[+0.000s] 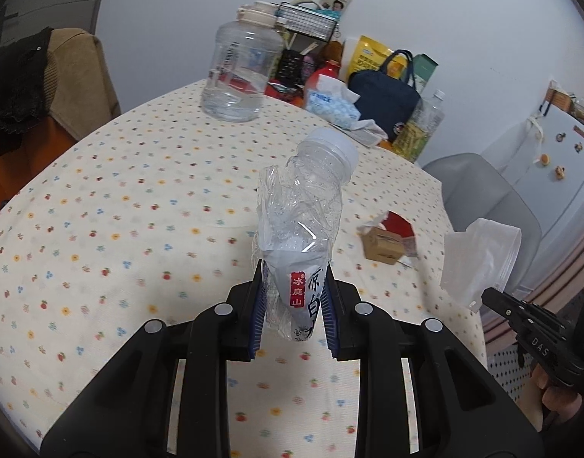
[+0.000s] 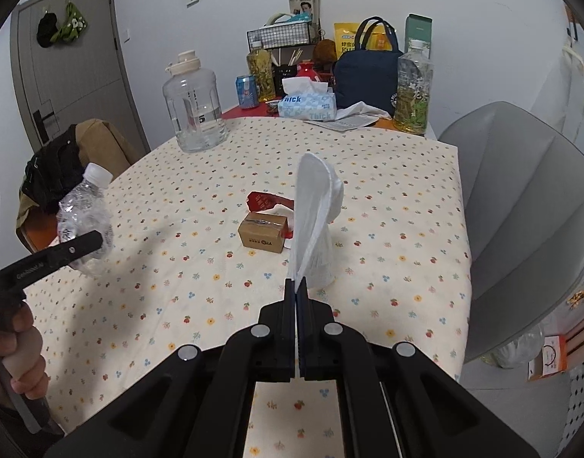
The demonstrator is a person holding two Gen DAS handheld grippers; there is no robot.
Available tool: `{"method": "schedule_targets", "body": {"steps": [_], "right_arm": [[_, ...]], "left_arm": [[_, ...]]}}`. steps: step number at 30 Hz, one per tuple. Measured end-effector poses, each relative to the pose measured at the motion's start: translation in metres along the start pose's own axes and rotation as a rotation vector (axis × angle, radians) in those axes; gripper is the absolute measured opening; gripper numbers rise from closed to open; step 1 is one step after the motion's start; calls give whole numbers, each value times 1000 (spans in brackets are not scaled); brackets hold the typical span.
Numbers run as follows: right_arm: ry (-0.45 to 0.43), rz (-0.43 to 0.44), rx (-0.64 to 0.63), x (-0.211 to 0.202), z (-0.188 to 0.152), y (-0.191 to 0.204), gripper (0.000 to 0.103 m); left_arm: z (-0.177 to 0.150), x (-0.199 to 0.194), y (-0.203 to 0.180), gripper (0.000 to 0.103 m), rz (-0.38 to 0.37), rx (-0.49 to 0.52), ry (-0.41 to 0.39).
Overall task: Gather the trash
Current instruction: 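Carry the bottle and napkin in both grippers over the beige bin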
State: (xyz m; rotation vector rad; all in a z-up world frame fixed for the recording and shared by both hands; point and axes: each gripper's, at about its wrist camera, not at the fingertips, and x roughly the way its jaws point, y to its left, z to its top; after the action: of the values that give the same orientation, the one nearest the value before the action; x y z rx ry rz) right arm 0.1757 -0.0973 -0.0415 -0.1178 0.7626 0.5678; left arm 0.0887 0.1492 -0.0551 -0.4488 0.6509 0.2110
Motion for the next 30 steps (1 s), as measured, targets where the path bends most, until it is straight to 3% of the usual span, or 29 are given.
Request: {"method": "schedule_targets", "body": {"steps": [13,30], "right_arm": [[-28,-32,119,-53,-30,-48,2],[-12,-184,310,-96,-88,-140,2]], "left_arm": [[-17,8,-72,26,-112,118,37],[-53,31,-187,26,-261,295,128]]}}
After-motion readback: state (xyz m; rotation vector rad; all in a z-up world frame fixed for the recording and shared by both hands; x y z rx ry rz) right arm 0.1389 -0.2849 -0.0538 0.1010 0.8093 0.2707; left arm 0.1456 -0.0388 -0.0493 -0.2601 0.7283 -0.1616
